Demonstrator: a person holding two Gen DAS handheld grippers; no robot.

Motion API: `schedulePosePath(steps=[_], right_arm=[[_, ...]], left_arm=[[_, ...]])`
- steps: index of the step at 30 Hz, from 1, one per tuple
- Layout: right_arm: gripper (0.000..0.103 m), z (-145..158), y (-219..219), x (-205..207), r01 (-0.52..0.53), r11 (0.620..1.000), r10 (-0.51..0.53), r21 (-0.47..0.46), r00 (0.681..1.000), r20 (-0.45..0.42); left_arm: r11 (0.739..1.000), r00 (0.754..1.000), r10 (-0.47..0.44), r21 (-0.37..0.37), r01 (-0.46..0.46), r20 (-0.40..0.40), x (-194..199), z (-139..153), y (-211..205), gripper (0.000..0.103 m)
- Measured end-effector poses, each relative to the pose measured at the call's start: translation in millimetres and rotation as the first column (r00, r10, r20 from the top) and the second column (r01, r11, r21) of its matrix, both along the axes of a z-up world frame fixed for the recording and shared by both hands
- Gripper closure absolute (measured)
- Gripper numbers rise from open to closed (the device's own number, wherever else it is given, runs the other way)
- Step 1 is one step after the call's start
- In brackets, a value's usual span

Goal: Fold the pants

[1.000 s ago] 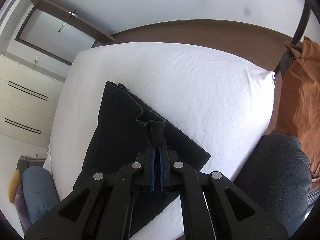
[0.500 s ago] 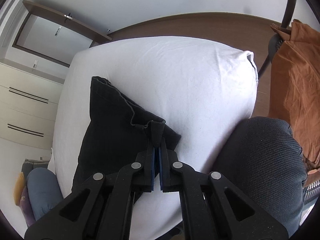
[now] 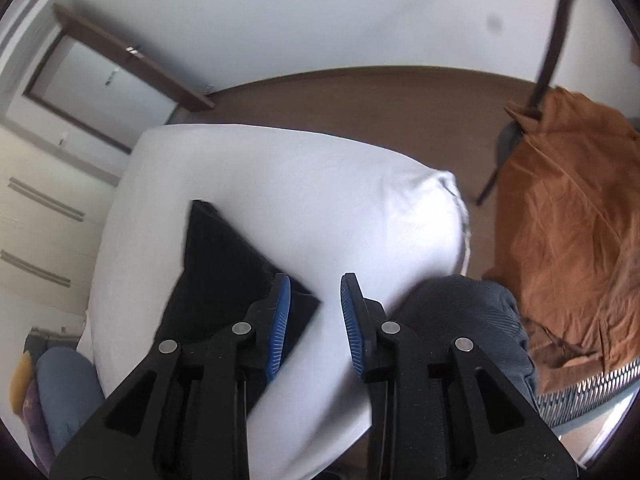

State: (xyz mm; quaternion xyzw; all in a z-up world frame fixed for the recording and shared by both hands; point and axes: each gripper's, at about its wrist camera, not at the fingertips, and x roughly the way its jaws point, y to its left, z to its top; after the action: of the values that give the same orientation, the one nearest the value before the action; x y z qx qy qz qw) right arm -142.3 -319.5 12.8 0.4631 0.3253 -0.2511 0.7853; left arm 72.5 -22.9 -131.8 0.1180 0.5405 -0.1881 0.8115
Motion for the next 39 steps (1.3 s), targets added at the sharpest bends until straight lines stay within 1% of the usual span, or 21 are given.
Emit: schedulePosePath(steps=[2,4,6,7,10,11,13,16,19,21,22,23,26,29,31,32,34,35,36,38,39], right_arm=[[0.077,13,20,29,-0.137,0.991,0.136,0.004,0.986,0.096],[0.077,14,48,62,-0.291,0.955,0.273,0.058,0.938,0.212],[0.077,2,83,101,-0.453,0.885,0.408,0.108,0.865,0.292],[0.077,-10,98,118,-0.511,0.849,0.459,0.132,0.838,0.295],[0.077,-57,117,145,-0.556,0.797,0.515,0.235,0.830,0.214],[0.081,-68,115,146,-0.539,0.807,0.511,0.241,0.842,0.172],[0.103,-83,99,141,-0.509,0.824,0.479,0.249,0.860,0.173],[0.103,-77,55,117,-0.396,0.898,0.370,0.189,0.915,0.161],[0.103,-69,-5,83,-0.192,0.968,0.173,0.165,0.977,0.122],[0.102,-47,-24,68,-0.118,0.988,0.107,0.105,0.989,0.097],[0.094,-30,-22,68,-0.107,0.993,0.103,0.045,0.991,0.082],[0.094,-19,-17,72,-0.130,0.991,0.126,0.035,0.986,0.111],[0.094,-1,32,117,-0.352,0.932,0.319,0.090,0.912,0.257],[0.094,-9,112,183,-0.588,0.799,0.523,0.128,0.784,0.335],[0.095,-27,153,217,-0.675,0.715,0.596,0.183,0.725,0.346],[0.095,-40,170,232,-0.697,0.688,0.624,0.205,0.711,0.325],[0.095,-73,182,257,-0.699,0.649,0.640,0.300,0.715,0.282],[0.095,-91,179,273,-0.675,0.663,0.635,0.324,0.736,0.234],[0.103,-105,172,276,-0.648,0.692,0.623,0.317,0.759,0.191],[0.103,-123,143,272,-0.601,0.721,0.538,0.345,0.799,0.268],[0.103,-120,124,268,-0.555,0.770,0.497,0.314,0.831,0.250]], left_arm=[[1.000,1.000,0.005,0.001,-0.005,-0.001,1,0,-2,0.055],[1.000,1.000,0.008,-0.004,-0.008,-0.002,-4,-1,1,0.055],[1.000,1.000,0.019,-0.017,-0.019,-0.003,-5,-4,1,0.055],[0.999,1.000,0.025,-0.025,-0.025,-0.003,-5,-4,3,0.055],[0.998,0.999,0.036,-0.043,-0.036,-0.001,-8,-5,7,0.055],[0.998,0.999,0.036,-0.045,-0.036,0.002,-9,-4,9,0.055],[0.998,0.999,0.036,-0.046,-0.036,0.005,-11,-4,10,0.055],[0.998,0.999,0.037,-0.050,-0.036,0.014,-9,6,19,0.055],[0.997,0.998,0.028,-0.076,-0.025,0.047,-10,25,16,0.055],[0.992,0.997,0.032,-0.121,-0.024,0.066,-2,37,15,0.055],[0.989,0.997,0.037,-0.148,-0.026,0.069,4,41,13,0.055],[0.982,0.997,0.045,-0.185,-0.033,0.064,16,44,10,0.055],[0.965,0.999,0.032,-0.263,-0.021,0.036,48,40,-11,0.055],[0.945,1.000,0.010,-0.328,-0.015,-0.019,75,24,-32,0.055],[0.947,0.999,0.007,-0.320,-0.023,-0.052,87,8,-44,0.063],[0.956,0.999,0.021,-0.291,-0.034,-0.051,92,1,-47,0.071],[0.956,0.999,0.030,-0.290,-0.041,-0.042,96,-2,-43,0.079],[0.953,0.998,0.046,-0.296,-0.059,-0.052,98,-3,-36,0.094],[0.952,0.997,0.061,-0.297,-0.076,-0.057,101,-5,-28,0.099],[0.936,0.992,0.101,-0.330,-0.120,-0.075,107,-9,-2,0.098],[0.926,0.989,0.120,-0.349,-0.142,-0.084,110,-11,10,0.098]])
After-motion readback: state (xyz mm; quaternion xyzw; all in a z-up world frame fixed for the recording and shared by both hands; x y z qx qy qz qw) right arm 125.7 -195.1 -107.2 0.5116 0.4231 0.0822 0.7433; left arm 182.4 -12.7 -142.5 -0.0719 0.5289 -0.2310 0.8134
